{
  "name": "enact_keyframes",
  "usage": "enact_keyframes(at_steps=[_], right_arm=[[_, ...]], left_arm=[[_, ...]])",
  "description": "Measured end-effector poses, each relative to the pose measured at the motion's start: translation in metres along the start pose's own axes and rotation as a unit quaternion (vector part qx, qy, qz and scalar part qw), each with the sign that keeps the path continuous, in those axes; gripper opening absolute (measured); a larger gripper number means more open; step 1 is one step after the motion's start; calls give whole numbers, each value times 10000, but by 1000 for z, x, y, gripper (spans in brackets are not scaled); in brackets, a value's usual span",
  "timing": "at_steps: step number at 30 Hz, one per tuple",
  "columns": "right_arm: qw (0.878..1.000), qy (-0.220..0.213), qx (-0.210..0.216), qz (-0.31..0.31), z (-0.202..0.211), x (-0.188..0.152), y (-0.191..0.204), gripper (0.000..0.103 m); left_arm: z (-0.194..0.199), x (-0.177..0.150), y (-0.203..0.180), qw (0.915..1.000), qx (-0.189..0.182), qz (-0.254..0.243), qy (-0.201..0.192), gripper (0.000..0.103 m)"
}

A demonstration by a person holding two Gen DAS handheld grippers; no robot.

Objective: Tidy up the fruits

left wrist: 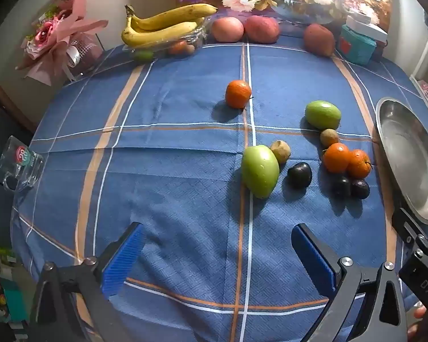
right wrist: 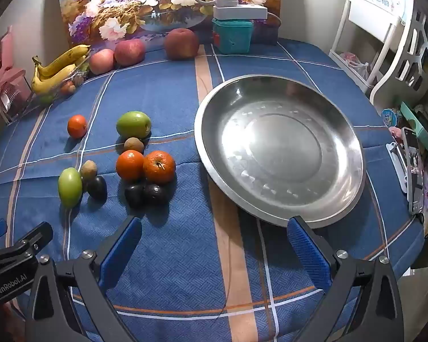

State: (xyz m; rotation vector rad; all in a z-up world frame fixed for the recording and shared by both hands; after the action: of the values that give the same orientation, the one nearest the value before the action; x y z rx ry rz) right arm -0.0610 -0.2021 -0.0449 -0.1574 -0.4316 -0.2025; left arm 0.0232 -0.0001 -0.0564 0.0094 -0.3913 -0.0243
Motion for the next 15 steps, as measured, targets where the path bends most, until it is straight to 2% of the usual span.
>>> enact_keyframes(at_steps=[5, 9, 15], right_arm=[[10000, -7, 10, -3, 0, -2, 2, 102], [10000, 11, 21, -3, 1, 0, -1, 102], [10000, 0, 16, 5, 0, 3, -1, 102]], left_arm=[[-4, 0, 2, 9999, -35, 75, 121, 103], [-3, -3, 3, 10000, -16, 86, 3, 103], [-3, -1, 4, 9999, 9, 107, 24, 103]])
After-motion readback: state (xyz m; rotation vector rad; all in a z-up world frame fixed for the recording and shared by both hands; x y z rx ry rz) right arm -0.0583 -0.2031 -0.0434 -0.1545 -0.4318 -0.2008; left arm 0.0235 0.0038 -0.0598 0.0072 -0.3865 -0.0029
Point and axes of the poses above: each gripper's, at about its wrist camera, not at the fingertips, and z roughly against the way its jaws point, y to its left, x to its top, the point moved 6 cm from there along -z, roughly the way its jaws point, and after that the axes turned 15 degrees about z, right-handed, at the moved point
